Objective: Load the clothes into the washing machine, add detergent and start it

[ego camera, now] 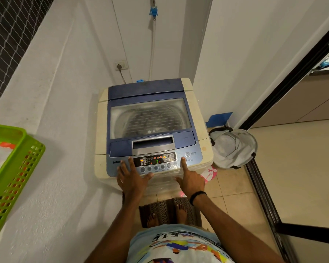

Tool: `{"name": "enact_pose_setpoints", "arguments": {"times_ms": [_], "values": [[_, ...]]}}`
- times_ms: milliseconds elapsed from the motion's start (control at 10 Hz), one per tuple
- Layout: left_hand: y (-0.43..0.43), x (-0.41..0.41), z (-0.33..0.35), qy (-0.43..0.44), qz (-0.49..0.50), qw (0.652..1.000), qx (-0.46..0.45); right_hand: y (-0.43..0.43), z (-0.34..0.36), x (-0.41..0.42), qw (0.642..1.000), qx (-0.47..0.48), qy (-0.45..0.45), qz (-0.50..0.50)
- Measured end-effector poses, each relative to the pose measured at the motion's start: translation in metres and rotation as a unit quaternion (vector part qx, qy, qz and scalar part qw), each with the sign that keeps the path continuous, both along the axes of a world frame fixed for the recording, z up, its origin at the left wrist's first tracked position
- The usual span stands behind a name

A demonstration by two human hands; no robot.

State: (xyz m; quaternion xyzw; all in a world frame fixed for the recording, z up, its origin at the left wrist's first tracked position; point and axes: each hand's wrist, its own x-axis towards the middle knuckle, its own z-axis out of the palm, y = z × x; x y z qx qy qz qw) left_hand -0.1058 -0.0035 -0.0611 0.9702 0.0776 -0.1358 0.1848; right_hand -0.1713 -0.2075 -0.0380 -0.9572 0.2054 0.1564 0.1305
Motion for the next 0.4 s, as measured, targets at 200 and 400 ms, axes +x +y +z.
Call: {"name": "enact_pose_setpoints", "arguments": {"times_ms": [200,400], "values": [[0.0027,-0.0012,0.0075,0.011,-0.012,1.000,0.003,0.0029,-0.0042,-0.0038,0.999,0.012,-0.035,-0.008],[0.0057,0.0036,0.0135,-0.011,0.014,0.999,-0.044,0.0075,-0.0055,0.0040,0.996,0.016,-0.088,-0.002]]}}
